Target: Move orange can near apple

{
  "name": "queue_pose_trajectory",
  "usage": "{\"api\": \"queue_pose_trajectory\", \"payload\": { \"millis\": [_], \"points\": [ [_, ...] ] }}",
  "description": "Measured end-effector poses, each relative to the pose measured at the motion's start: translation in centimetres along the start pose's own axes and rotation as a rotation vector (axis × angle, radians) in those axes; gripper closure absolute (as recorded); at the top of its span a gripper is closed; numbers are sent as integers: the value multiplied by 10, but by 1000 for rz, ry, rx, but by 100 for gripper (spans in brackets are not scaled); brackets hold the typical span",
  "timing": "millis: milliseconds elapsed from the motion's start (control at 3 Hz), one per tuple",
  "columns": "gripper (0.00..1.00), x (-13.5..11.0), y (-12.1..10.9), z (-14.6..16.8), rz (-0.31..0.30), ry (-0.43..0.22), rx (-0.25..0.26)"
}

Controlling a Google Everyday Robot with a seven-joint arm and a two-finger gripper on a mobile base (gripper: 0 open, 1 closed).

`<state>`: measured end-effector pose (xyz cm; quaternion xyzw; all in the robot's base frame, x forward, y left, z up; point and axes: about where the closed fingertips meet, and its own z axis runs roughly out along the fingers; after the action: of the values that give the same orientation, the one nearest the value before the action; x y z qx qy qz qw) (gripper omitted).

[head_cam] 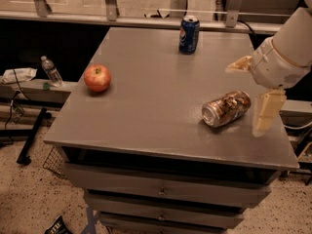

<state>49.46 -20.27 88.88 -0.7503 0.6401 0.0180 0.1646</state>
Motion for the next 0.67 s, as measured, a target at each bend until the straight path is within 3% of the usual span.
{"api": "queue_pose_trajectory", "payload": {
  "millis": [667],
  "points": [
    [0,12,-5,23,-50,83,-37]
  ]
}}
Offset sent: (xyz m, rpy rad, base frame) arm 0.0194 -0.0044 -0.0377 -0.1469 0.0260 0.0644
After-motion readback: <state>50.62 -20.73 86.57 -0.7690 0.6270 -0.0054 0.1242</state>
